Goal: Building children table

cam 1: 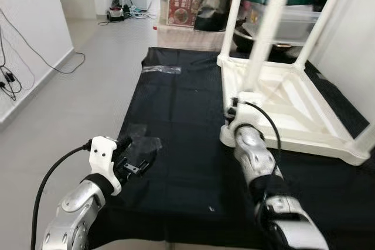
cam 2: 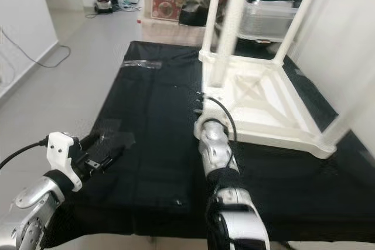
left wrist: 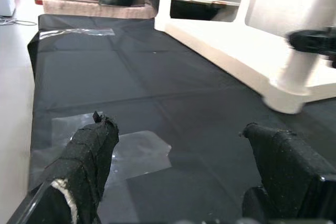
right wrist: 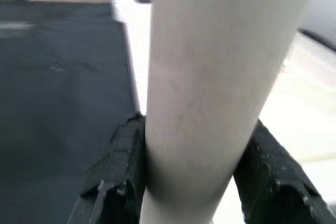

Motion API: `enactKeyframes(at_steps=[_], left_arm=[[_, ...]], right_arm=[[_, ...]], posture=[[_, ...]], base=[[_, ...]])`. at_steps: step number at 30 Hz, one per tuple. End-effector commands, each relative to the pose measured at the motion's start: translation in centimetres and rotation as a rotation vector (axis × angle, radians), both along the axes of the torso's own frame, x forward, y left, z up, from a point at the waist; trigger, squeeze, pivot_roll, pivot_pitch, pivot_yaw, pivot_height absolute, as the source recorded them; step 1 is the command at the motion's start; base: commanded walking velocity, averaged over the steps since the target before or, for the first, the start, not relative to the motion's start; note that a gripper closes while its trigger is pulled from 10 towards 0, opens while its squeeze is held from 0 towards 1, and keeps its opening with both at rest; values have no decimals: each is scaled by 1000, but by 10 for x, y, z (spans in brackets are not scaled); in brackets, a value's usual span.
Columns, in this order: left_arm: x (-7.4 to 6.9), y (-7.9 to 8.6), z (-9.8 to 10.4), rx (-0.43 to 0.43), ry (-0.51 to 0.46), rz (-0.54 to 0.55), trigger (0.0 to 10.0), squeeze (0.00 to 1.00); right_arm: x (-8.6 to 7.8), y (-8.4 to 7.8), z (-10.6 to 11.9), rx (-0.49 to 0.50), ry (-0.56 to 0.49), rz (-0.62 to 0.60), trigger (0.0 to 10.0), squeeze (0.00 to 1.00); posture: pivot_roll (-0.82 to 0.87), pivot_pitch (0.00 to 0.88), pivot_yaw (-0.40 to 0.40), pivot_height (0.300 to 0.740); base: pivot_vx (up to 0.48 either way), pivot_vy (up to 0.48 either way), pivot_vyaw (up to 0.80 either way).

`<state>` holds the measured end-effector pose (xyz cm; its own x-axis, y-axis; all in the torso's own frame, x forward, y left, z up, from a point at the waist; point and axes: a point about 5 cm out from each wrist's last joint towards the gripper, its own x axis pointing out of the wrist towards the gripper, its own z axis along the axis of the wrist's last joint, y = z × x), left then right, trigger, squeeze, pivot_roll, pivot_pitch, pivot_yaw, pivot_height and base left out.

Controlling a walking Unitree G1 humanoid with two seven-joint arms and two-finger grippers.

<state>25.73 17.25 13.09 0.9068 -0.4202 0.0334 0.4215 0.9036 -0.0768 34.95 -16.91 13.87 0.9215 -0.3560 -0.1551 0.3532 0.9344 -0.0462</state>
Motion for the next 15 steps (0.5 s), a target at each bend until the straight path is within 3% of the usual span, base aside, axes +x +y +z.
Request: enactKeyframes(at_steps=[1,2,4,5,6,9,10,11,13,15], left_arm=[[-1,0,0,2,9,-11,10000,0],[-1,0,0,2,9,-12,10000,0],[-1,0,0,2,9,-12,10000,0],[-2,0,0,1,10,-14,10000,0],[-2,0,0,1,10,-15,10000,0],[-2,1,-1,1,11,-14,10000,0],[-2,1,-1,2,11,-14,10000,0],[-2,1,-1,2,11,-14,10000,0],[-3,2,-1,3,11,-12,10000,0],[-3,2,-1,3,11,-11,10000,0]], right_arm=[[-14,-21,-7,-88,66,-98,0,0],[-27,-23,-3,-128,67,-99,0,0],[-27,-23,-3,-128,67,-99,0,0],[-34,-25,0,-149,64,-109,2706,0],[-33,-25,3,-150,47,-100,10000,0],[-26,-21,7,-159,28,-68,10000,0],[-20,-17,11,-139,-22,-31,10000,1000],[-20,-17,11,-139,-22,-31,10000,1000],[-17,-13,24,-117,-121,-10,10000,1000],[-21,-12,28,-110,-133,-7,10000,1000]], posture=[[40,0,-82,740],[40,0,-82,740],[40,0,-82,740],[32,0,-77,740],[34,0,-76,740],[40,0,-79,740],[41,0,-80,740],[41,0,-80,740],[46,0,-89,740],[46,0,-89,740]], base=[[0,0,0],[0,0,0],[0,0,0],[0,0,0],[0,0,0],[0,0,0],[0,0,0],[0,0,0],[0,0,0],[0,0,0]])
